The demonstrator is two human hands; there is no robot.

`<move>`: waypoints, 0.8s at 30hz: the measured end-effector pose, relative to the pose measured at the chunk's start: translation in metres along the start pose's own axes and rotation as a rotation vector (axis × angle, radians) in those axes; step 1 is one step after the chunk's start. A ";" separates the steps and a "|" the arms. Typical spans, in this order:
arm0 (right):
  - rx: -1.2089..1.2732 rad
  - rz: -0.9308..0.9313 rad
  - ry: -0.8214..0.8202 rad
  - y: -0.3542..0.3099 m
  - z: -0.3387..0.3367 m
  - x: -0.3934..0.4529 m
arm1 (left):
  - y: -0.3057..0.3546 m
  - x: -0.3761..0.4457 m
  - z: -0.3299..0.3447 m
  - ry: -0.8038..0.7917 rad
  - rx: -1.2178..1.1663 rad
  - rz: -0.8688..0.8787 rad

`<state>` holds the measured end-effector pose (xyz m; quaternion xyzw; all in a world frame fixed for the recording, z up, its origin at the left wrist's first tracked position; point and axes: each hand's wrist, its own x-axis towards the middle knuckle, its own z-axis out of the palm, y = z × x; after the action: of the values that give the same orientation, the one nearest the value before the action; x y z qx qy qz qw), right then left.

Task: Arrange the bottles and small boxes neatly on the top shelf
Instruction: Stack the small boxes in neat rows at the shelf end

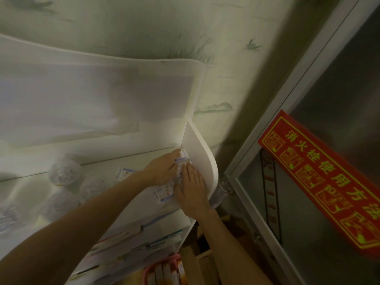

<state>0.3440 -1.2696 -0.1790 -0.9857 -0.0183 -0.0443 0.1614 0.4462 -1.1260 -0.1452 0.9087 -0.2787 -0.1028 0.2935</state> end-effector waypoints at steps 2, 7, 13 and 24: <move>-0.038 -0.010 -0.011 0.002 0.001 0.000 | 0.001 -0.007 -0.005 0.015 -0.015 -0.001; -0.079 -0.026 -0.007 0.003 0.003 -0.001 | -0.008 -0.023 -0.027 0.085 0.271 -0.086; -0.079 0.011 0.010 0.005 0.010 0.004 | -0.027 -0.058 -0.072 -0.053 0.602 -0.206; -0.070 0.004 0.016 0.003 0.008 0.002 | -0.034 -0.070 -0.067 -0.208 0.662 -0.202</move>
<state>0.3472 -1.2703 -0.1869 -0.9905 -0.0134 -0.0522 0.1269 0.4270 -1.0321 -0.1097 0.9621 -0.2342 -0.1271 -0.0584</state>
